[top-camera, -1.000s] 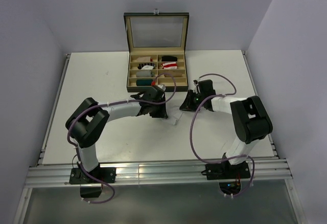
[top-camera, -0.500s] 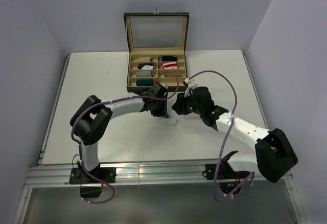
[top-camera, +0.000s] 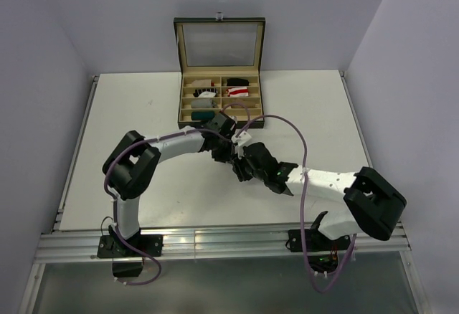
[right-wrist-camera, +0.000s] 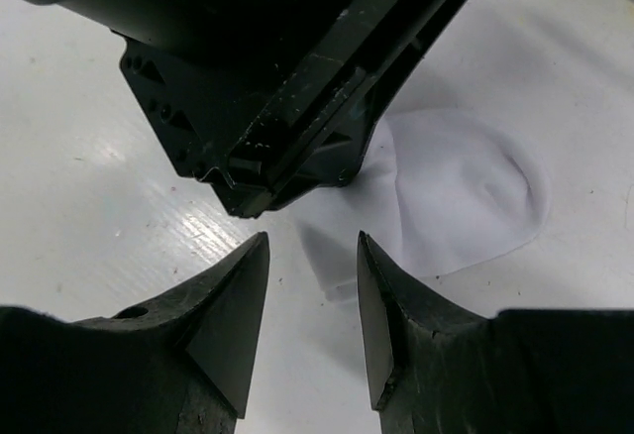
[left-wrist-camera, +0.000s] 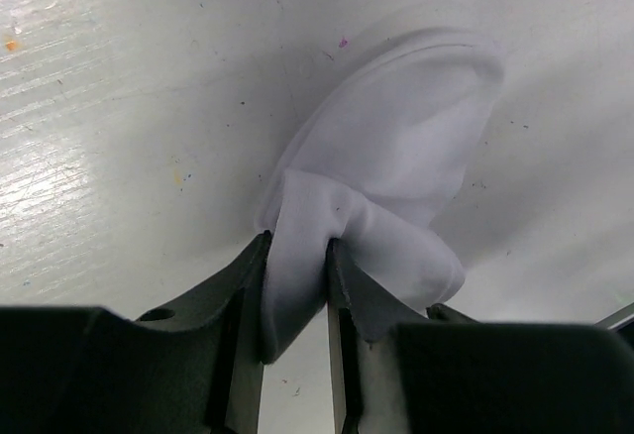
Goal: Roll the socks
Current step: Roll the sock at the center of the board.
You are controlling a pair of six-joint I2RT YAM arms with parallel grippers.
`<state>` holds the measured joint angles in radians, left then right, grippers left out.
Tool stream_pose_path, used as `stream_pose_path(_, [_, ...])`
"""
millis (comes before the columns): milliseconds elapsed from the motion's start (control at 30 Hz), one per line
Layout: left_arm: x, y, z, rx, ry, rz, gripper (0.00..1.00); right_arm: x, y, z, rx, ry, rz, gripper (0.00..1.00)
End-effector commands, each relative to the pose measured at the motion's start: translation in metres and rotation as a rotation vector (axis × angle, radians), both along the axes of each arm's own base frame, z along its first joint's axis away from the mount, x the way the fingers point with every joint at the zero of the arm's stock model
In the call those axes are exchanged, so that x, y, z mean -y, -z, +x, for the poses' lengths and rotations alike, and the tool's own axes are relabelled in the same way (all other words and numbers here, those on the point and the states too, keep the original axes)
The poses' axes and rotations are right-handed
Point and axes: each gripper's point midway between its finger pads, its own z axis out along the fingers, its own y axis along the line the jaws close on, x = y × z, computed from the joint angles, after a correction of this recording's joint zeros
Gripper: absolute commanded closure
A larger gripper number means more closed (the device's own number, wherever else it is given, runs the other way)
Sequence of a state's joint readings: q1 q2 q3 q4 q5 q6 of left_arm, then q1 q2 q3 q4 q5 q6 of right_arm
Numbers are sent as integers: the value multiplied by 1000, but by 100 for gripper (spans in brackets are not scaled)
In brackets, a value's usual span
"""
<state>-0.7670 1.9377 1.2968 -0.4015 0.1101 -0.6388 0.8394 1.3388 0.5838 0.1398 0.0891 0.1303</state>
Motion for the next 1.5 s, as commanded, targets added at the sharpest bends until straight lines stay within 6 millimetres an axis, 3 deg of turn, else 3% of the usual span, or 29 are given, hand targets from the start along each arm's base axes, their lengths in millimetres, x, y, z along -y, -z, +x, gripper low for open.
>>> stream_pose_path(0, [-20,23,-8,-48,35,109,83,-5,-4,12,71,6,-56,52])
stream_pose_path(233, [-30,20,-2,-49,32,120,83,-3,24,10,-23,74,-141,52])
stream_pose_path(467, [-50,21,-2,-68,9,133,83,-6,45,-8,-121,33,-167,53])
stream_pose_path(633, [-46,23,-6,-91,11,108,83,-16,53,-23,-142,-6,-186,53])
stream_pose_path(933, [-47,14,1,-100,-18,84,83,-1,74,-33,-217,131,-306,55])
stream_pose_path(1133, [-59,19,-2,-130,-54,92,83,8,87,-31,-264,202,-382,64])
stream_pose_path(1333, [-90,26,-8,-153,-126,117,84,-16,86,-19,-203,72,-391,65])
stream_pose_path(1467, [-113,20,-7,-145,-185,122,84,-37,86,-10,-172,-31,-396,64])
